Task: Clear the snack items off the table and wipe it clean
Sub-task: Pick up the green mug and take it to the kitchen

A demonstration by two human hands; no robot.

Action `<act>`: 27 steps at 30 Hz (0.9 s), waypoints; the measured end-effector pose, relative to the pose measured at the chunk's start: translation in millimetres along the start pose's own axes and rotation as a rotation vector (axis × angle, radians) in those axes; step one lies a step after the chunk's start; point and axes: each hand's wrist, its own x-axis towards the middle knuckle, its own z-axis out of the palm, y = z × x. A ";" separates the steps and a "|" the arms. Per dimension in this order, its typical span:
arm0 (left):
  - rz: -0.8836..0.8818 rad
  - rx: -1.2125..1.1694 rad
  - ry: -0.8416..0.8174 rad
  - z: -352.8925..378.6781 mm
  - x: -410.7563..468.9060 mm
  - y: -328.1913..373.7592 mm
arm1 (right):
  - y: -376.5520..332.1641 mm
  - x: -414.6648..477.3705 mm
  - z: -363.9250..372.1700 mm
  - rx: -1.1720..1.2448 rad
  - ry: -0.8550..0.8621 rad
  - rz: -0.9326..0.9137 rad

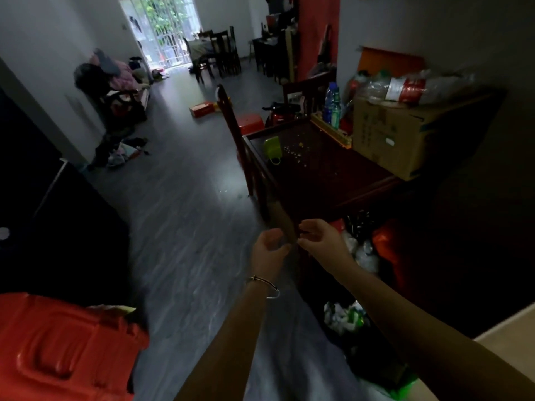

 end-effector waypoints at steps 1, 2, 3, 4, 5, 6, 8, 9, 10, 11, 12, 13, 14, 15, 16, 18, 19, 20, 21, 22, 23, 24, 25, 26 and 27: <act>0.024 0.029 -0.004 -2.3 11.1 -0.7 | -0.5 7.5 3.8 -0.015 0.009 0.001; 0.043 0.049 -0.010 -4.1 21.1 -0.9 | -0.5 14.3 7.0 -0.018 0.015 0.003; 0.050 0.064 -0.018 -5.3 30.0 -1.0 | 0.1 20.7 9.7 -0.020 0.020 0.009; 0.050 0.065 -0.023 -5.7 38.8 -1.5 | 2.0 27.7 12.8 -0.019 0.022 0.014; 0.046 0.058 -0.031 -6.0 48.7 -1.9 | 2.7 35.2 15.4 -0.016 0.021 0.017; 0.045 0.054 -0.034 -6.1 58.3 -2.7 | 4.5 43.4 17.7 -0.003 0.018 0.021; 0.044 0.045 -0.038 -4.1 79.6 -4.3 | 6.3 65.1 21.1 0.008 0.022 0.025; 0.040 0.051 -0.042 -2.4 90.9 -5.3 | 7.5 77.4 22.5 0.000 0.030 0.029; 0.033 0.054 -0.045 -0.8 99.4 -5.2 | 8.5 86.9 23.0 -0.003 0.035 0.030; 0.023 0.052 -0.047 1.4 110.9 -5.6 | 9.0 99.1 24.0 -0.003 0.037 0.035; 0.012 0.049 -0.050 4.5 123.9 -5.8 | 10.6 113.2 24.9 0.006 0.028 0.040; 0.005 0.046 -0.054 7.7 137.6 -5.5 | 11.0 127.8 25.6 0.013 0.017 0.042; -0.002 0.042 -0.051 12.0 152.9 -5.9 | 12.4 145.3 26.6 0.023 0.003 0.043; -0.003 0.047 -0.043 15.5 168.4 -6.4 | 13.0 162.3 26.6 0.027 -0.006 0.045; 0.001 0.054 -0.036 18.4 182.7 -6.8 | 13.7 178.3 26.4 0.033 -0.013 0.047; 0.012 0.069 -0.026 24.2 213.5 -3.7 | 14.6 214.4 25.9 0.046 -0.025 0.038; 0.011 0.072 -0.023 26.3 226.9 -1.5 | 14.3 230.2 25.1 0.046 -0.027 0.030; 0.006 0.068 -0.018 28.8 242.4 1.2 | 14.1 247.8 24.3 0.047 -0.026 0.032; 0.004 0.069 -0.012 30.7 256.3 2.9 | 13.5 261.9 23.6 0.045 -0.030 0.039; 0.006 0.065 -0.004 32.8 270.0 3.6 | 12.7 274.5 23.2 0.044 -0.035 0.045; 0.012 0.067 0.010 34.7 282.9 3.9 | 12.6 285.9 23.0 0.040 -0.043 0.044; 0.014 0.065 0.026 38.0 299.0 4.1 | 12.7 301.0 23.4 0.038 -0.049 0.040; 0.012 0.068 0.037 40.1 308.7 4.5 | 12.9 309.9 23.3 0.038 -0.050 0.041; 0.007 0.070 0.044 42.6 319.9 3.8 | 13.6 320.6 23.8 0.040 -0.048 0.047; 0.001 0.072 0.043 44.5 330.4 2.6 | 15.3 330.6 24.9 0.042 -0.045 0.054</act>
